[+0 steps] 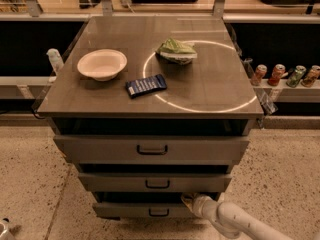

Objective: Open bottom drawer

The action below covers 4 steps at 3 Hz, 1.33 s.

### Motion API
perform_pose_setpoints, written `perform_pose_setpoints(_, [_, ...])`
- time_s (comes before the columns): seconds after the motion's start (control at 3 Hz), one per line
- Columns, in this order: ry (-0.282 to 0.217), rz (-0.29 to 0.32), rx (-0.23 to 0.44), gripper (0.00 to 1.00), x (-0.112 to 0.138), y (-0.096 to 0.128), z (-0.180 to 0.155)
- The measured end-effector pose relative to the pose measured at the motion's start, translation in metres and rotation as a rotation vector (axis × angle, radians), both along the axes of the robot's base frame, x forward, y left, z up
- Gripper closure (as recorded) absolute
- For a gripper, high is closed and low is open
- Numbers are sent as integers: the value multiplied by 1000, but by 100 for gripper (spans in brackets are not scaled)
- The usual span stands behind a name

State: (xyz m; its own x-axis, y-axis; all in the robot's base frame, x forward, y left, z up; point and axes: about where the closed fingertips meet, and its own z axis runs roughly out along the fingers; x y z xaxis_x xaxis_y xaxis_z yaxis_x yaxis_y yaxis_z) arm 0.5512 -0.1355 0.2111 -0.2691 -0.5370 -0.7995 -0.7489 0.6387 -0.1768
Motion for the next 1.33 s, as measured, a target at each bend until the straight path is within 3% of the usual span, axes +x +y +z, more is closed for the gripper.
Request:
perform_pose_setpoints(0.33, [0,-2,-5,100,2,1,-2])
perform_pose_setpoints(0.67, [12,101,-22,100,-7,10,-4])
perform_pose_setpoints(1.0, [57,262,-43,100,-27,0,-9])
perform_pose_setpoints(1.33, [65,273,-41,100,-30,-1,-8])
